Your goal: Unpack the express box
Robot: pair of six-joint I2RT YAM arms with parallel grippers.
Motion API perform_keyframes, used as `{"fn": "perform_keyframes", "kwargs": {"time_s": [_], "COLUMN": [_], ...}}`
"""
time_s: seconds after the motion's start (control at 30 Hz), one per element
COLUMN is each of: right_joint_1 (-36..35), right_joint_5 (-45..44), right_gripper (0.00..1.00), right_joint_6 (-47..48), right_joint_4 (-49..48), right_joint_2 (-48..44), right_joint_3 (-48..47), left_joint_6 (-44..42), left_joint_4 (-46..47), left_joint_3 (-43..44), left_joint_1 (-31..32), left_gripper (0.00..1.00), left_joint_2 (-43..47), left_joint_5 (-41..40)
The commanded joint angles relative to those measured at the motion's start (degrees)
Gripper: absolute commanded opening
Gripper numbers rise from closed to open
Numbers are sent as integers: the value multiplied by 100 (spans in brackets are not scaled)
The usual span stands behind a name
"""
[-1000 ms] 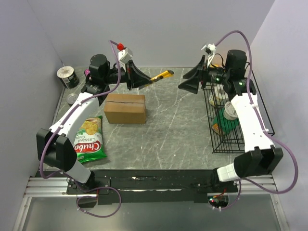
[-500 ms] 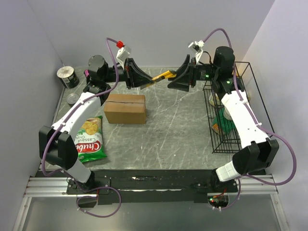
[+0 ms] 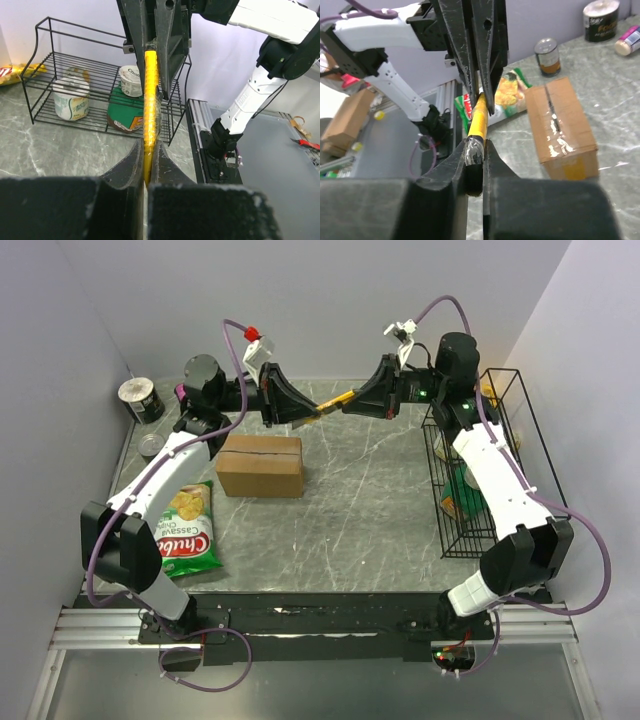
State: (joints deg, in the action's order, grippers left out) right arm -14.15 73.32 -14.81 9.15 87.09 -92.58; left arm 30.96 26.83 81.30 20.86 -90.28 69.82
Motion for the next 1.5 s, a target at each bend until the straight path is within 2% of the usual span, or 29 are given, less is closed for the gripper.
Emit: {"fn": "perform_keyframes", "kwargs": {"time_s": [0.0, 0.03, 0.07, 0.13, 0.23, 0.4, 0.53, 0.77, 0.83, 1.0, 1.07, 1.13, 1.27, 1.33, 1.47], "right_joint_1": [-105, -97, -79, -79, -88, -79, -96, -149, -167, -246, -237, -246, -246, -237, -255], "right_joint_5": [209, 192, 183, 183, 262, 174, 130, 16, -46, -292, -406, -581, -705, -740, -819], "right_gripper": [0, 0, 0, 0, 0, 0, 0, 0, 0, 0, 0, 0, 0, 0, 0], "right_joint_6": [47, 100, 162, 434, 944, 1393, 1384, 1727, 1780, 2008, 1999, 2069, 2131, 2131, 2131], "right_joint_4": [-133, -72, -1, 323, 1042, 1432, 1423, 1739, 1784, 2003, 2003, 2091, 2126, 2144, 2144], "right_joint_2": [-69, -78, -78, -87, 18, 80, 106, 98, 98, 142, 150, 150, 168, 186, 203], "right_joint_3": [-226, -278, -305, -453, -787, -964, -947, -955, -938, -1026, -1008, -1034, -1087, -1096, -1087], "left_joint_6": [-195, -300, -545, -853, -1284, -1857, -1725, -1444, -1374, -1058, -996, -1004, -996, -987, -969], "left_joint_4": [42, -54, -212, -791, -1302, -1865, -1664, -1392, -1312, -953, -934, -969, -978, -960, -925], "left_joint_3": [71, 97, 114, 167, 185, 237, 246, 334, 369, 404, 422, 422, 404, 404, 448], "left_joint_1": [23, 23, 14, 23, 23, 23, 23, 23, 23, 32, 32, 32, 32, 32, 41], "left_gripper": [1, 2, 7, 32, 39, 38, 30, 28, 16, 1, 1, 7, 9, 19, 25], "left_joint_2": [2, 10, 10, 45, 72, 37, -24, -156, -192, -297, -315, -315, -323, -332, -367], "left_joint_5": [58, 58, 67, 32, 84, 145, 207, 348, 444, 664, 673, 647, 594, 541, 550]}}
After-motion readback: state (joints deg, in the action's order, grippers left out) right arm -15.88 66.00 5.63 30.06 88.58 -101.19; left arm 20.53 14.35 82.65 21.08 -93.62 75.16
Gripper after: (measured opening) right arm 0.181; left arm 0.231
